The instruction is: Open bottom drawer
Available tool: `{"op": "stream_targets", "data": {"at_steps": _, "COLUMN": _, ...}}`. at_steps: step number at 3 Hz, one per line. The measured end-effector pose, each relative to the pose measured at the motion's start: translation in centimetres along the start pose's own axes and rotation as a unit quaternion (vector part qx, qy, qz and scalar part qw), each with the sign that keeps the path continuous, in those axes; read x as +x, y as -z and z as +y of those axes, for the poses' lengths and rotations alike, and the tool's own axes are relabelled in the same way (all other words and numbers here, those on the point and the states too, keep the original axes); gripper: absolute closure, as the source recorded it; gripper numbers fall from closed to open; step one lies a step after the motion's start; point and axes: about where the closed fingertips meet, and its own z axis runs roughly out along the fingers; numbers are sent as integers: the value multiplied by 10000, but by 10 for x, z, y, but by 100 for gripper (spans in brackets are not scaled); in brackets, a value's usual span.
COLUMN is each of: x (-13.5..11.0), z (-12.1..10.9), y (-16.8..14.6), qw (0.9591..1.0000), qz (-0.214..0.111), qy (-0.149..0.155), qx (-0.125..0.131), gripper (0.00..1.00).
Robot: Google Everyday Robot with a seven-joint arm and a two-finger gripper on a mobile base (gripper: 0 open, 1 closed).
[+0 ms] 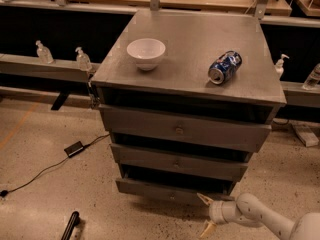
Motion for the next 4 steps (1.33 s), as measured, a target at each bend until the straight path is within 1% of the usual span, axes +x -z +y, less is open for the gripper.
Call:
{"op": "stream_targets", "data": {"at_steps": 1, "x": 1, "z": -13, "y": -1, "qw": 9999, "qz": -75, "qy": 72, "qx": 25, "gripper": 0}}
{"op": "stream_targets", "data": {"at_steps": 2, "x": 0, "z": -13, "y": 0, "qw": 9999, "qz": -75, "qy": 71, "qx": 26, "gripper": 0}}
{"op": "stream_targets", "data": {"at_steps": 3, "x": -4, "z": -18, "y": 6, "qw": 9997, "qz": -195, "qy": 178, "qx": 6, "gripper": 0}}
{"op": "stream_targets", "data": {"at_steps": 4, "x": -12, "z": -17, "y": 13, "qw": 9990, "qz": -329, "qy": 287, "qx": -87, "gripper": 0}}
